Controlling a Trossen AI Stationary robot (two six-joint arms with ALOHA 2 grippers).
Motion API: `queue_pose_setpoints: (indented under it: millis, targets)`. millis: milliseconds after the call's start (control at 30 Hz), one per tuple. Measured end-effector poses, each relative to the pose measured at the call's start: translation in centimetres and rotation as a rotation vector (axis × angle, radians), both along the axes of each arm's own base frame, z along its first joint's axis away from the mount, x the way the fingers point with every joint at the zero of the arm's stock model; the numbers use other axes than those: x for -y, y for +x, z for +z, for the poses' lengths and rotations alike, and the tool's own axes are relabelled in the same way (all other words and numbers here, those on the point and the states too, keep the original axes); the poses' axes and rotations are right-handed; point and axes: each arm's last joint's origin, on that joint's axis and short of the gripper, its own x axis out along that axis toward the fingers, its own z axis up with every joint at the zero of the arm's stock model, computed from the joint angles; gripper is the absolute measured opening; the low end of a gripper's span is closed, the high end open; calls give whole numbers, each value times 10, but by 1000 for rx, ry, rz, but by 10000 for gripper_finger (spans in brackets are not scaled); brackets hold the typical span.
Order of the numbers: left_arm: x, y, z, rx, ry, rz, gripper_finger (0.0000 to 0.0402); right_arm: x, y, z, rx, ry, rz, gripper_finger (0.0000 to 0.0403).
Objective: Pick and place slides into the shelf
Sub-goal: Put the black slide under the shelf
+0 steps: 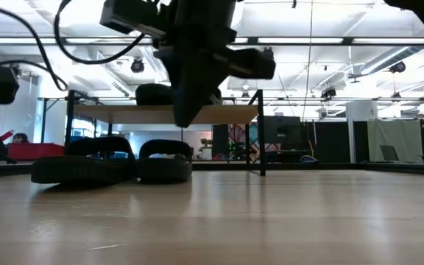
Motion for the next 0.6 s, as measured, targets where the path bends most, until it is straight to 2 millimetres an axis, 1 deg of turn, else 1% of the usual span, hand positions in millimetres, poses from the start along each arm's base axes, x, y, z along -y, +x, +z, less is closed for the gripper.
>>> queue_pose_setpoints:
  millis: [100,233,367,600]
  targets:
    - [-2,1,-10,20,2,-13,10,1,-4,3,-21,-50,-36,9]
    - [-9,1,-21,10,23,21,10,3,-8,6,-41,-99,-62,9]
    - [-14,5,-22,26,75,48,10,4,-9,6,-42,-103,-82,9]
    - [-25,23,-22,28,200,41,10,4,-9,5,-42,-111,-87,9]
